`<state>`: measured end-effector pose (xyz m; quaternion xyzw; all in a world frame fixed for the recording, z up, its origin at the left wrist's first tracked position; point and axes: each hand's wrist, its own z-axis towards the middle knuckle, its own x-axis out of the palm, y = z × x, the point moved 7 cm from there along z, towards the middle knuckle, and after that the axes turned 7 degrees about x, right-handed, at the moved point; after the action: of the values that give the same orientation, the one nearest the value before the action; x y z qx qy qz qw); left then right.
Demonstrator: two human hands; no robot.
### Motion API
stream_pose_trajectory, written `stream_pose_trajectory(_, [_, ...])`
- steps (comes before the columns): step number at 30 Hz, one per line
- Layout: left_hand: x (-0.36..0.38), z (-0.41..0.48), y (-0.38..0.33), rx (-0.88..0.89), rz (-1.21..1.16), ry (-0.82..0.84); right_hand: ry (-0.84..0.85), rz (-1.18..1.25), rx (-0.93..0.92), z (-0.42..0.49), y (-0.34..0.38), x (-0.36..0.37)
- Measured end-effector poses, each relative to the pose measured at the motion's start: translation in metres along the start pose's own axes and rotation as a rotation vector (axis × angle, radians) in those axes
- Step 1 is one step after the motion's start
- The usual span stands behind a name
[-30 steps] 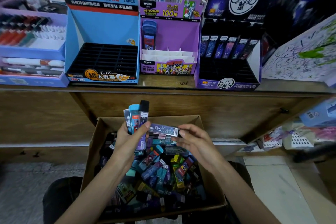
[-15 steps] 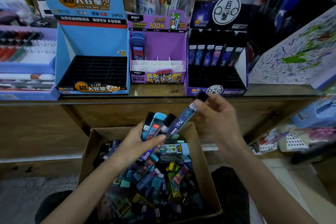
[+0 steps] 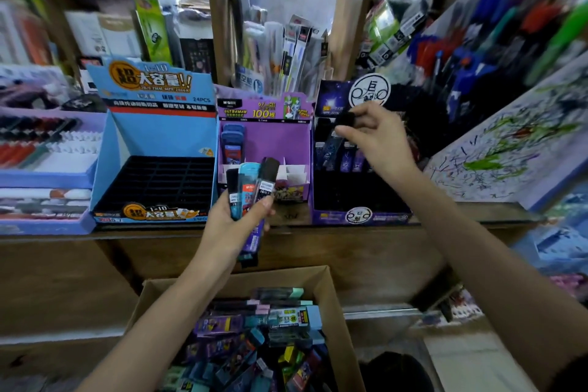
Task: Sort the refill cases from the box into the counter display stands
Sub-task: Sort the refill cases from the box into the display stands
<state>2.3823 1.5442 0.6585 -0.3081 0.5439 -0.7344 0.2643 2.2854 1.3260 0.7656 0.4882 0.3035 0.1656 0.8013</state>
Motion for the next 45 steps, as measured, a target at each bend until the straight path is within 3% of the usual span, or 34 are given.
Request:
stream_pose_trajectory(6, [-0.006, -0.006, 0.007, -0.031, 0.014, -0.010, 0.077, -0.116, -0.053, 0.006, -0.014, 0.025])
stream_pose_trajectory(19, [-0.010, -0.014, 0.007, -0.042, 0.005, 0.007, 0.081, -0.169, 0.093, 0.010, -0.032, 0.029])
stream_pose_trajectory(26, [-0.011, -0.016, 0.005, -0.036, -0.014, -0.005, -0.051, -0.571, 0.037, 0.012, -0.025, 0.035])
stream_pose_trajectory(33, [-0.005, -0.010, -0.002, -0.061, -0.093, -0.009, -0.031, -0.877, 0.040, -0.010, -0.003, 0.036])
stream_pose_trajectory(35, [-0.001, -0.008, -0.005, -0.051, -0.106, 0.001, -0.009, -0.693, 0.035, -0.031, 0.005, 0.043])
stream_pose_trajectory(39, [0.011, -0.006, -0.005, -0.059, -0.125, 0.012, 0.237, 0.062, 0.309, -0.075, 0.006, 0.078])
stream_pose_trajectory(42, [0.018, -0.006, -0.002, -0.084, -0.146, 0.006, 0.264, 0.274, 0.380, -0.090, 0.003, 0.091])
stream_pose_trajectory(45, [0.022, -0.007, 0.005, -0.136, -0.187, -0.049, 0.216, 0.297, 0.405, -0.089, 0.001, 0.086])
